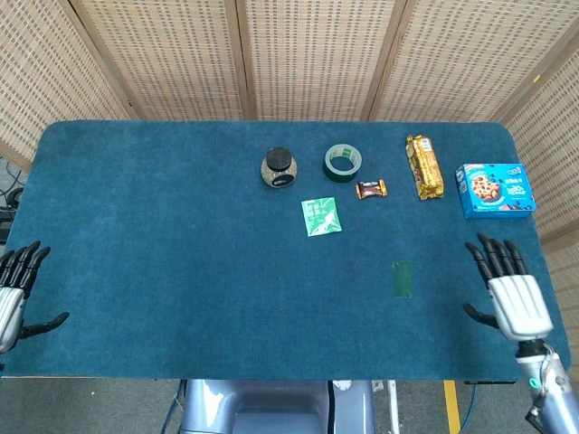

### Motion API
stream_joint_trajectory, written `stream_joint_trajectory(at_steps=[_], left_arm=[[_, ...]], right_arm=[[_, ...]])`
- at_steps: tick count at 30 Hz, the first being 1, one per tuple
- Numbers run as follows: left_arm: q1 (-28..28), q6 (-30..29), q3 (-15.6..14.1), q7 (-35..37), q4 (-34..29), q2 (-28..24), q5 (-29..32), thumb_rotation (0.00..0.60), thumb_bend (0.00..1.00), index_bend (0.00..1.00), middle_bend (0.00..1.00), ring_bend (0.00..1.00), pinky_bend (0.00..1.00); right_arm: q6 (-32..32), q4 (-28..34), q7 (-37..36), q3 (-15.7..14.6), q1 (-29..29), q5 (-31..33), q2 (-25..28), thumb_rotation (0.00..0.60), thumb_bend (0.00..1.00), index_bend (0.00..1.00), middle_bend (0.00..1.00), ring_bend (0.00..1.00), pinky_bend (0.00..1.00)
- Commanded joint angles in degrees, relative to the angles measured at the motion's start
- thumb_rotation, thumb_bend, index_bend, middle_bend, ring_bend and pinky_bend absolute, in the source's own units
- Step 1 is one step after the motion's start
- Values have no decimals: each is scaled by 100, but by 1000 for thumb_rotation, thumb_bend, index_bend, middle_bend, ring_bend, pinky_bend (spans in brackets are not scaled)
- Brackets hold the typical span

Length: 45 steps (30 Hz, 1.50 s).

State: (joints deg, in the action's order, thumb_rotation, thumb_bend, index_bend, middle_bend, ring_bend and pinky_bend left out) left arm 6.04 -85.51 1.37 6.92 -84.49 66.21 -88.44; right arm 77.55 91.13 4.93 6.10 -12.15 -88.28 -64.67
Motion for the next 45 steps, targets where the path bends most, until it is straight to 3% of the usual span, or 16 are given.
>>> stream_joint_trajectory(at_steps=[1,5,10,17,30,45], left_arm=[[38,72,33,-47,-3,21,63,600,0,0,0,0,0],[99,194,100,-126,-19,45,196,600,0,0,0,0,0],[151,327,160,-237,-35,70,357,600,0,0,0,0,0],[239,536,192,-337,-14,122,496,600,0,0,0,0,0],[349,692,308,-450,179,282,710,600,0,0,0,0,0],[323,607,260,-456,115,260,631,600,0,0,0,0,0]], right_arm=[[-996,-135,5,222,-738,230,-78,600,346,151,0,0,0],[-1788,-402,80,423,-1322,542,-285,600,431,218,0,0,0],[-2406,-962,229,569,-1828,886,-641,600,465,282,0,0,0],[-3064,-1613,373,531,-2239,1247,-1080,600,543,306,0,0,0],[-3579,-2279,479,221,-2605,1260,-1577,600,618,323,0,0,0],[-3621,-2303,768,-79,-2663,1309,-1748,600,620,327,0,0,0]])
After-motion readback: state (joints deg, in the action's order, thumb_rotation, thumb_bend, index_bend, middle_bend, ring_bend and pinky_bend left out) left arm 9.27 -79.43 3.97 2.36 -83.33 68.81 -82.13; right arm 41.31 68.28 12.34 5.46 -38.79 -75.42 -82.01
